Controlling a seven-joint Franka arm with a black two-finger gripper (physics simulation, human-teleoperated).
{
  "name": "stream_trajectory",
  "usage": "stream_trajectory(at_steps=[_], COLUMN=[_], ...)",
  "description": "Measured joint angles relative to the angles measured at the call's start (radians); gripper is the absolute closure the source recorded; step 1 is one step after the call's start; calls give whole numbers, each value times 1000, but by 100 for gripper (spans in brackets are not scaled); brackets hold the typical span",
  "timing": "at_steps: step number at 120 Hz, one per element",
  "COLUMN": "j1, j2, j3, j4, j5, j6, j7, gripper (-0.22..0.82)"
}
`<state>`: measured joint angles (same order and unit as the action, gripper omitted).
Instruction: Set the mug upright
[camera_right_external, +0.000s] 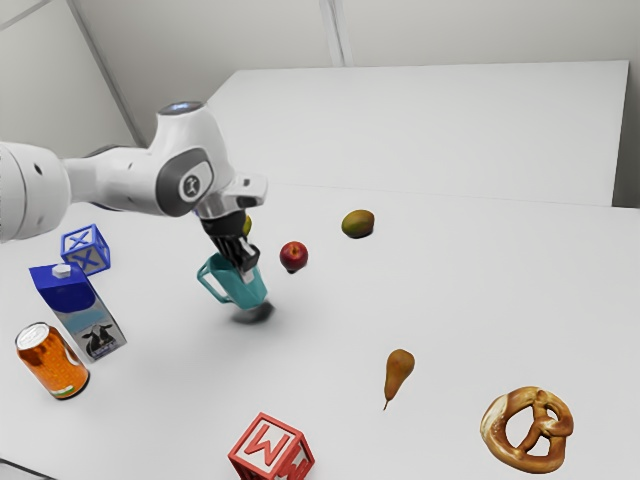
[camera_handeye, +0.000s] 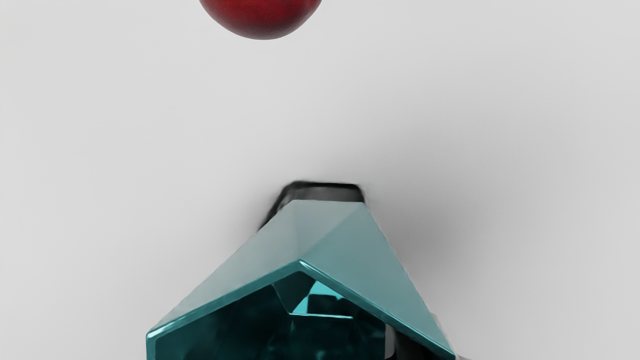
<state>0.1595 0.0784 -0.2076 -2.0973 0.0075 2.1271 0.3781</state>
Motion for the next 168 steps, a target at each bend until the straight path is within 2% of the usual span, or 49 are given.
stream_trajectory(at_steps=[37,40,56,65,80,90,100,112,131,168], j1=[6,5,5,6,9,6,0,-28,19,3], j2=[43,44,43,33,-15,-35,-32,-17,32,29], j3=[-8,-9,-10,-10,-12,-11,1,63,95,96], j4=[-38,-38,-36,-33,-14,84,213,339,542,584], j5=[70,70,66,62,49,23,-4,-38,-55,-53], j6=[73,75,83,84,69,5,-80,-172,-311,-445], j7=[-106,-112,-140,-152,-168,-178,-186,-191,-190,-189], gripper=[78,75,45,32,18,12,8,5,2,1])
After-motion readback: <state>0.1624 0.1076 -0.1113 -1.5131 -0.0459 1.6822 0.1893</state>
